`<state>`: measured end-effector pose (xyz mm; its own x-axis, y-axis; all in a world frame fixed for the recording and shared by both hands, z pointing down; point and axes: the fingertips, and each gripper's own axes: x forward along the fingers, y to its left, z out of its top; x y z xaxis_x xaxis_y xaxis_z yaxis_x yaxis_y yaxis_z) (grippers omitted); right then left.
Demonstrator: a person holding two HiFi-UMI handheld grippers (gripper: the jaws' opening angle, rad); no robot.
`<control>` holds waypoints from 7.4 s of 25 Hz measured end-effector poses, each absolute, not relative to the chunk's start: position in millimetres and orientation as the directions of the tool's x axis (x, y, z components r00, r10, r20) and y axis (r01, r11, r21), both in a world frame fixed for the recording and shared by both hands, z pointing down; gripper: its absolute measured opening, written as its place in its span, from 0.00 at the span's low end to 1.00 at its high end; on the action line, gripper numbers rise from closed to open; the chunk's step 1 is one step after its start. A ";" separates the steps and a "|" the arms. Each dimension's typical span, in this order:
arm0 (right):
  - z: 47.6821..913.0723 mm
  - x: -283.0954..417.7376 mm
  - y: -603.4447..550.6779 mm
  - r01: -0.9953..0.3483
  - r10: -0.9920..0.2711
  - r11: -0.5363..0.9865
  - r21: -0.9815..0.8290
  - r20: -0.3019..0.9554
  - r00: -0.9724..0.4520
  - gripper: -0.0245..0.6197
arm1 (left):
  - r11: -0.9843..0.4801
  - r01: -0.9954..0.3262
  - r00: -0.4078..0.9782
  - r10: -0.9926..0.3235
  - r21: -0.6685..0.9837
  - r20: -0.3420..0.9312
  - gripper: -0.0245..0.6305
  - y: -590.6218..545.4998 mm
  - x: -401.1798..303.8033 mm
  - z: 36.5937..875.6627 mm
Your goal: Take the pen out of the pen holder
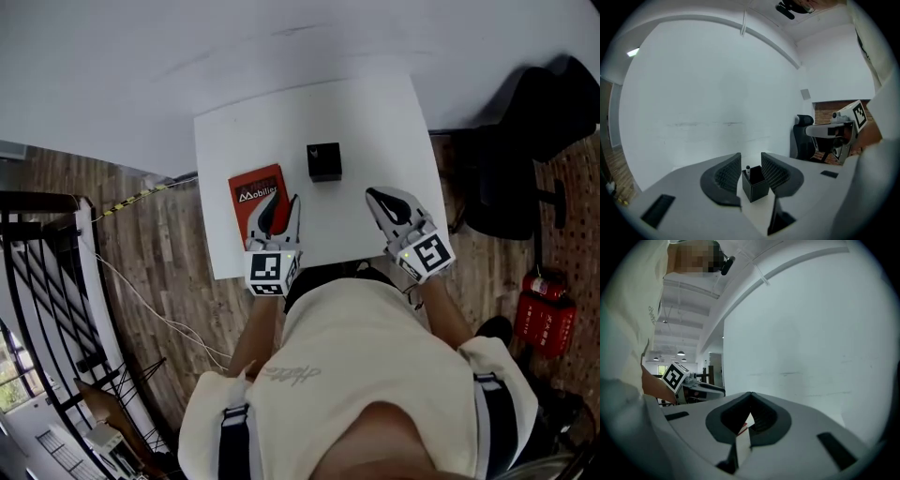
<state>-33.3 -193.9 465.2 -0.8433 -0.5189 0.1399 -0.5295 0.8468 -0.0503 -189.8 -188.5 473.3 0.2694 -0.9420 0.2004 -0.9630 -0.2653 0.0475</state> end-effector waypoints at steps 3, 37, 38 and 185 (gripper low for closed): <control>468.2 -46.6 -203.8 -0.542 -0.528 0.839 -0.043 0.168 -0.832 0.05 | -0.299 -0.952 0.306 -0.929 0.065 0.210 0.26 -201.4 -196.7 481.3; 527.0 -26.2 -263.5 -0.553 -0.501 0.817 -0.166 0.271 -0.822 0.05 | -0.358 -0.924 0.381 -0.831 0.134 0.406 0.26 -297.7 -170.3 576.6; 529.4 -24.9 -264.7 -0.553 -0.500 0.816 -0.170 0.272 -0.822 0.05 | -0.359 -0.924 0.382 -0.828 0.134 0.410 0.26 -299.6 -168.8 579.0; 459.3 -48.2 -248.6 -0.466 -0.462 0.885 -0.001 0.128 -0.877 0.05 | -0.247 -0.969 0.236 -0.939 -0.010 0.251 0.17 -229.7 -213.7 474.5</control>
